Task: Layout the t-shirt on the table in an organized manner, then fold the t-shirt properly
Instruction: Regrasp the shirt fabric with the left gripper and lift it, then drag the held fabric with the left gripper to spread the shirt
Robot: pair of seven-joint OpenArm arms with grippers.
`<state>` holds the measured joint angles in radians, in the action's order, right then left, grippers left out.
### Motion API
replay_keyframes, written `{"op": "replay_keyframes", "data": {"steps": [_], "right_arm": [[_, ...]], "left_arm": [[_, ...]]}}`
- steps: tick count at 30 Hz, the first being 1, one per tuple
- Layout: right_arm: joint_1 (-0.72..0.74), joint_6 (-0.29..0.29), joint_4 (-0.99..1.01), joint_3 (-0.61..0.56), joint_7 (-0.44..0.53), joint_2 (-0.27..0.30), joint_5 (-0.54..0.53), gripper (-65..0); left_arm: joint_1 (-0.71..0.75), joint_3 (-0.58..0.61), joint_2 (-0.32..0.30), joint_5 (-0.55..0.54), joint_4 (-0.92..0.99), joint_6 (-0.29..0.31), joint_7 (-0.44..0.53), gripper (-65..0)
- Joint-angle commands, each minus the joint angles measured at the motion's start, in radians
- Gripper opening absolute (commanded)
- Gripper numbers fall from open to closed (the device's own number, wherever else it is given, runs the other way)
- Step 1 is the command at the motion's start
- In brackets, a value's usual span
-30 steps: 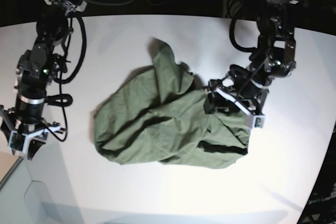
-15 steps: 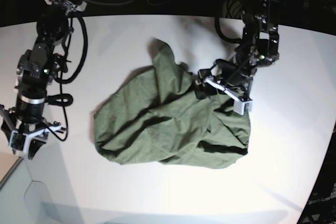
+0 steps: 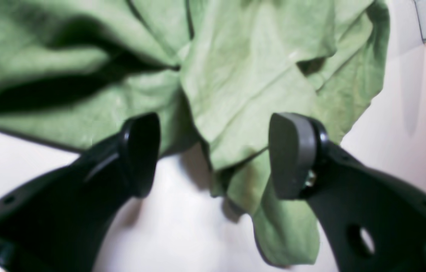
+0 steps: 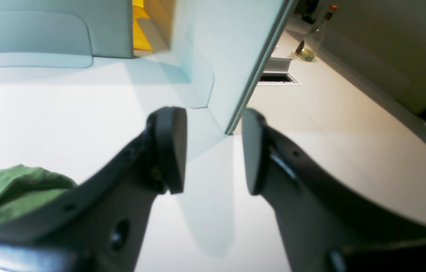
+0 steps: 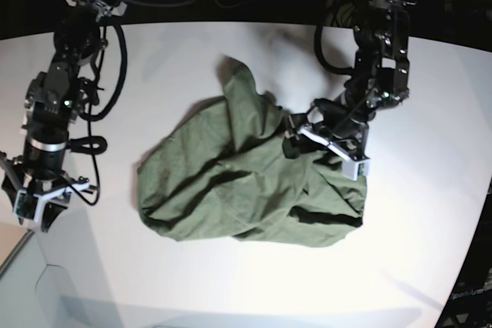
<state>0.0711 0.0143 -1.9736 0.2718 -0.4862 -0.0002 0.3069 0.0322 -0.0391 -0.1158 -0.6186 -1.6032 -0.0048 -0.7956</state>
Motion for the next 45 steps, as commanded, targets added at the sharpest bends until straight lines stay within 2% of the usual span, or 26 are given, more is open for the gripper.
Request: {"op": "replay_keyframes", "data": {"steps": [1, 3, 6, 8, 17, 19, 20, 25, 29, 32, 36, 40, 43, 45], "right_arm": [[0.016, -0.001, -0.014, 0.001, 0.031, 0.006, 0.004, -40.4], [0.016, -0.001, -0.014, 0.001, 0.031, 0.006, 0.004, -40.4], [0.016, -0.001, -0.014, 0.001, 0.031, 0.006, 0.004, -40.4], [0.016, -0.001, -0.014, 0.001, 0.031, 0.006, 0.004, -40.4], [0.016, -0.001, -0.014, 0.001, 0.031, 0.006, 0.004, -40.5], [0.016, -0.001, -0.014, 0.001, 0.031, 0.006, 0.004, -40.5], [0.016, -0.001, -0.014, 0.001, 0.031, 0.006, 0.004, -40.5], [0.016, -0.001, -0.014, 0.001, 0.031, 0.006, 0.004, -40.5], [0.016, -0.001, -0.014, 0.001, 0.031, 0.007, 0.004, -40.5], [0.019, -0.001, -0.014, 0.001, 0.031, 0.007, 0.004, -40.5], [0.017, -0.001, -0.014, 0.001, 0.031, 0.007, 0.004, -40.5], [0.017, -0.001, -0.014, 0.001, 0.031, 0.009, 0.005, -40.3], [0.016, -0.001, -0.014, 0.004, 0.031, 0.012, 0.007, -40.2], [0.016, -0.001, -0.016, 0.004, 0.030, 0.013, 0.010, -40.2]], "left_arm": [[-0.018, 0.000, 0.000, -0.013, -0.015, 0.002, 0.012, -22.8], [-0.019, 0.000, 0.000, -0.013, -0.015, 0.002, 0.012, -29.6], [-0.024, 0.000, 0.000, -0.013, -0.015, 0.004, 0.012, -48.7], [-0.025, 0.000, 0.000, -0.013, -0.015, 0.004, 0.012, -55.8], [-0.033, 0.000, 0.001, -0.014, -0.013, 0.004, 0.012, -56.7], [-0.039, 0.000, 0.018, -0.014, -0.012, 0.004, 0.012, -63.5], [-0.039, -0.003, 0.026, -0.014, -0.006, 0.004, 0.012, -65.0], [-0.053, 0.000, 0.035, -0.014, 0.033, 0.004, 0.012, -64.7], [-0.077, -0.009, 0.069, -0.016, -0.046, 0.004, 0.012, -64.6], [-0.143, -0.003, 0.077, -0.016, -0.119, 0.002, 0.012, -64.6], [-0.271, -0.005, 0.109, -0.005, -0.110, 0.001, 0.012, -64.6], [-0.430, -0.002, 0.113, -0.008, -0.006, 0.001, 0.012, -64.6], [-0.579, -0.008, 0.149, -0.005, 0.108, 0.001, 0.014, -64.7], [-0.687, 0.000, 0.160, -0.005, 0.211, 0.001, 0.052, -64.7]]}}
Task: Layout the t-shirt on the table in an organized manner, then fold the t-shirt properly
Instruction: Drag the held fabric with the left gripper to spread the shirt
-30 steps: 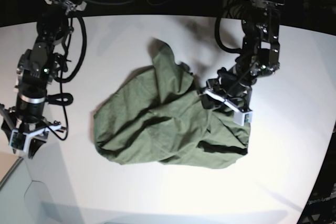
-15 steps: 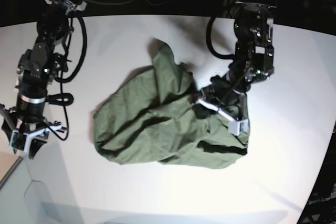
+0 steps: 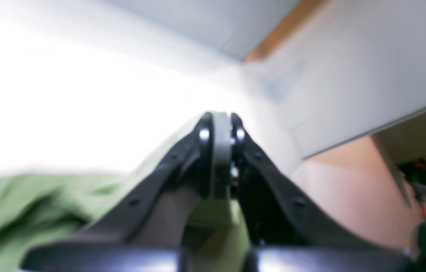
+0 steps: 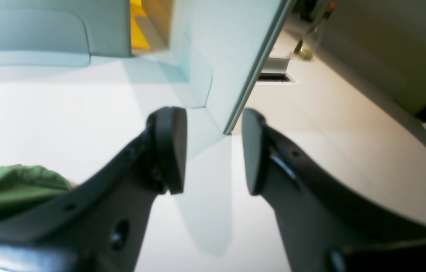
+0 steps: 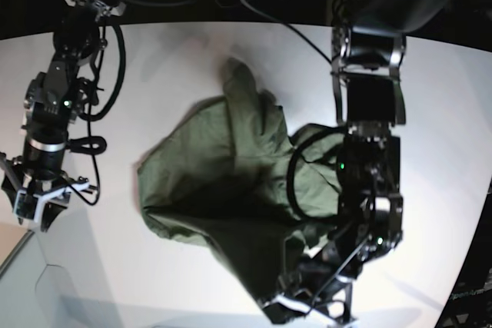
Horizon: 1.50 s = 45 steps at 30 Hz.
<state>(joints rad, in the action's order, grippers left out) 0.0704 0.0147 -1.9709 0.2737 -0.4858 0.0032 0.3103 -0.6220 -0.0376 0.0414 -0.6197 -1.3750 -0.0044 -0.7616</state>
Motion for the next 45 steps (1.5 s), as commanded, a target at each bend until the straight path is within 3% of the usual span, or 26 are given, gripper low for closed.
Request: {"op": "replay_keyframes", "data": {"steps": [1, 4, 7, 14, 18, 25, 27, 31, 33, 36, 40, 45], "right_arm": [[0.016, -0.002, -0.018, 0.002, 0.029, 0.010, 0.007, -40.2], [0.016, -0.002, -0.020, 0.003, 0.029, 0.010, 0.008, -40.2], [0.016, -0.002, -0.020, 0.005, 0.029, 0.010, 0.008, -40.3], [-0.005, -0.002, -0.021, 0.005, 0.029, 0.008, 0.008, -40.5], [-0.017, -0.002, -0.025, 0.022, 0.029, 0.007, 0.008, -40.5], [-0.021, -0.002, -0.026, 0.069, 0.029, 0.008, 0.008, -40.5], [-0.021, -0.002, -0.026, 0.075, 0.029, 0.007, 0.008, -40.5], [-0.021, -0.002, -0.026, 0.071, 0.029, 0.005, 0.008, -40.5], [-0.021, -0.002, -0.026, 0.071, 0.029, 0.005, 0.008, -40.5], [-0.030, -0.002, -0.026, 0.071, 0.029, 0.004, 0.008, -40.5], [-0.050, -0.002, -0.026, 0.068, 0.032, 0.005, 0.007, -40.5], [-0.083, -0.002, -0.026, 0.045, 0.037, 0.005, 0.003, -40.4]], "left_arm": [[-0.074, 0.000, 0.012, -0.004, 0.032, 0.001, 0.057, -64.7], [-0.203, 0.020, 0.036, -0.004, 0.202, 0.001, 0.164, -64.7], [-0.332, 0.118, 0.042, -0.004, 0.400, 0.001, 0.267, -64.7], [-0.580, 0.354, 0.116, -0.010, 0.903, 0.002, 0.640, -64.7], [-0.651, 0.374, 0.116, -0.012, 1.017, 0.002, 0.715, -64.7], [-0.637, 0.379, 0.116, -0.004, 1.027, -0.006, 0.726, -63.0], [-0.599, 0.379, 0.116, -0.004, 1.027, -0.006, 0.726, -56.8], [-0.545, 0.379, 0.116, -0.004, 1.023, -0.003, 0.726, -36.1], [-0.520, 0.379, 0.107, -0.004, 1.015, 0.001, 0.726, -31.3], [-0.480, 0.370, 0.071, -0.012, 0.975, 0.001, 0.722, -31.2], [-0.379, 0.368, -0.031, -0.015, 0.802, -0.007, 0.712, -31.2], [-0.170, 0.333, -0.150, -0.015, 0.513, -0.007, 0.589, -31.2]]}}
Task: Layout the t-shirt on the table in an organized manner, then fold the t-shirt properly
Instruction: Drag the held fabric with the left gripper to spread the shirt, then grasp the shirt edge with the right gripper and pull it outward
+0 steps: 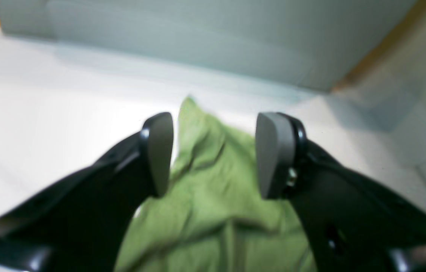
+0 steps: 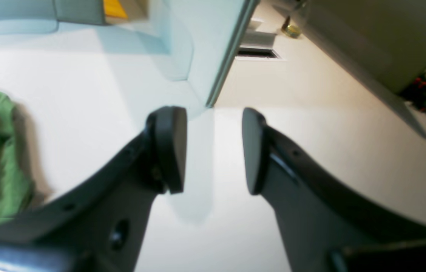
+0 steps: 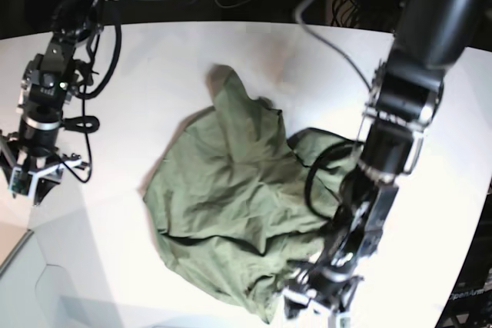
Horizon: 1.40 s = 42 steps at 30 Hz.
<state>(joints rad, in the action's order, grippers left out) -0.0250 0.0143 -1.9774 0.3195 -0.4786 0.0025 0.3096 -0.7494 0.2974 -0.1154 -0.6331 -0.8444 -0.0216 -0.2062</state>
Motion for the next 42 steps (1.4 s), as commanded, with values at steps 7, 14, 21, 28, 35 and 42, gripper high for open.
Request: {"op": "replay_keyframes", "data": {"steps": [7, 14, 21, 28, 35, 42], "right_arm": [[-0.020, -0.001, -0.013, -0.125, 0.022, -0.005, 0.003, -40.2], [-0.056, -0.001, -0.006, -0.273, 0.022, -0.083, 0.003, -40.0], [-0.141, -0.001, -0.004, -0.418, 0.022, -0.160, 0.003, -33.1], [-0.289, -0.001, -0.001, -0.600, 0.022, -0.160, 0.003, -30.2], [-0.349, -0.001, 0.177, -0.662, 0.022, -0.146, 0.003, -30.2], [-0.339, -0.001, 0.270, -0.676, 0.028, -0.138, 0.003, -30.4]], "left_arm": [[0.288, -0.324, -0.060, -0.001, -0.379, 0.010, -0.146, -30.8], [0.508, -0.607, -0.086, -0.001, -0.659, 0.018, -0.350, -30.8], [0.652, -0.800, -0.089, -0.001, -0.815, 0.019, -0.448, -30.8], [0.739, -0.927, -0.089, -0.001, -0.836, 0.019, -0.477, -30.8], [0.761, -0.949, -0.122, -0.001, -0.840, 0.019, -0.477, -30.8], [0.761, -0.949, -0.119, -0.001, -0.841, 0.019, -0.477, -30.8]]}}
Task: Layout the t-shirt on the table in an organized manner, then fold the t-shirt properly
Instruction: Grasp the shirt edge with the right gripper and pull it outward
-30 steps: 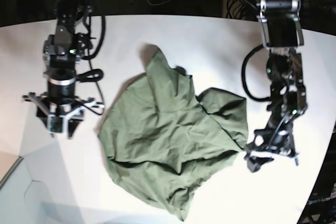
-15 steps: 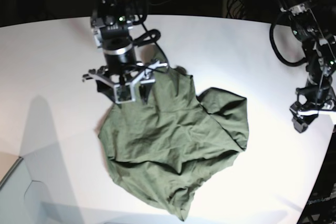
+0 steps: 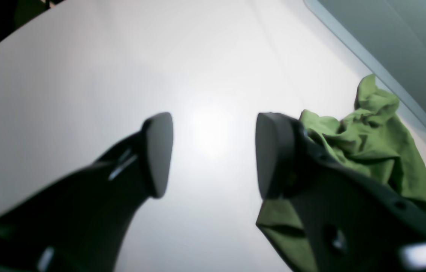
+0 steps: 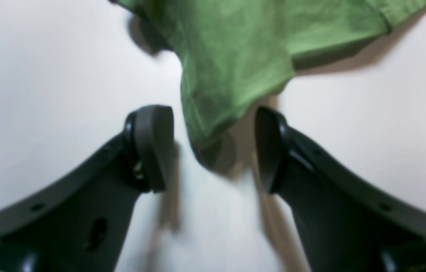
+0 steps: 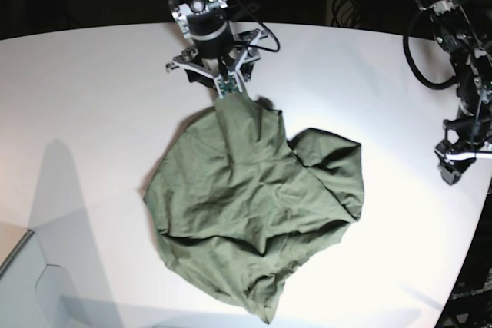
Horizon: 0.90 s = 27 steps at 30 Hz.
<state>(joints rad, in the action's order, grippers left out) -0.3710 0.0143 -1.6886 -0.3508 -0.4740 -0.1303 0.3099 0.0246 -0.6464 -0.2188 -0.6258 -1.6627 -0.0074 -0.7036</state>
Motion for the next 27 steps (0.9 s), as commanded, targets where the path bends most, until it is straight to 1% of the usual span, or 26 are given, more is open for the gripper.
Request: {"op": "replay_keyframes", "data": {"steps": [1, 5, 7, 8, 9, 11, 12, 13, 16, 20, 23, 24, 25, 27], "right_arm": [[0.007, -0.001, -0.018, -0.006, 0.024, -0.006, 0.002, -30.4], [0.036, -0.001, -0.006, 0.003, 0.024, -0.004, 0.002, -30.8], [0.053, -0.001, 0.011, 0.003, 0.022, -0.004, 0.002, -33.7], [0.059, -0.001, 0.020, 0.003, 0.019, -0.004, 0.002, -36.9], [0.063, -0.001, 0.026, 0.003, 0.019, -0.004, 0.002, -41.6], [0.065, -0.001, 0.040, 0.003, 0.019, -0.004, 0.002, -54.0], [0.068, -0.001, 0.043, 0.003, 0.019, -0.004, 0.004, -61.8], [0.077, -0.004, 0.043, 0.006, 0.019, -0.002, 0.007, -65.0], [0.074, -0.004, -0.034, 0.080, 0.025, 0.010, 0.004, -65.0], [0.056, -0.004, -0.235, 0.175, 0.027, 0.008, 0.004, -65.0], [0.080, -0.004, -0.368, 0.241, 0.030, 0.007, 0.004, -65.0], [0.102, -0.006, -0.370, 0.266, 0.050, 0.005, 0.007, -65.0], [0.122, -0.006, -0.368, 0.304, 0.090, 0.010, 0.007, -65.0], [0.149, -0.006, -0.357, 0.405, 0.157, -0.001, 0.004, -65.0]], "left_arm": [[-0.008, -0.005, -0.015, -0.009, -0.023, 0.005, 0.020, -30.8], [0.011, -0.006, -0.012, -0.009, -0.023, 0.005, 0.020, -30.8], [0.011, -0.006, -0.012, -0.009, -0.023, 0.005, 0.020, -30.8], [0.011, -0.006, -0.012, -0.009, -0.023, 0.005, 0.020, -30.8], [0.013, -0.006, -0.012, -0.009, -0.023, 0.005, 0.020, -30.8], [0.013, -0.006, -0.012, -0.009, -0.023, 0.005, 0.020, -30.8], [0.013, -0.006, -0.012, -0.009, -0.023, 0.005, 0.020, -30.8], [0.013, -0.006, -0.012, -0.009, -0.023, 0.005, 0.020, -30.8], [0.013, -0.006, -0.012, -0.009, -0.023, 0.005, 0.020, -30.8], [0.022, -0.003, -0.011, -0.009, -0.023, 0.005, 0.020, -30.8], [0.019, 0.001, -0.009, -0.009, -0.023, 0.005, 0.020, -30.8], [0.018, 0.009, -0.009, -0.009, -0.023, 0.005, 0.020, -30.8], [0.013, 0.024, -0.009, -0.009, -0.023, 0.005, 0.022, -30.8], [0.013, 0.032, -0.009, -0.009, -0.023, 0.005, 0.022, -30.8]]}}
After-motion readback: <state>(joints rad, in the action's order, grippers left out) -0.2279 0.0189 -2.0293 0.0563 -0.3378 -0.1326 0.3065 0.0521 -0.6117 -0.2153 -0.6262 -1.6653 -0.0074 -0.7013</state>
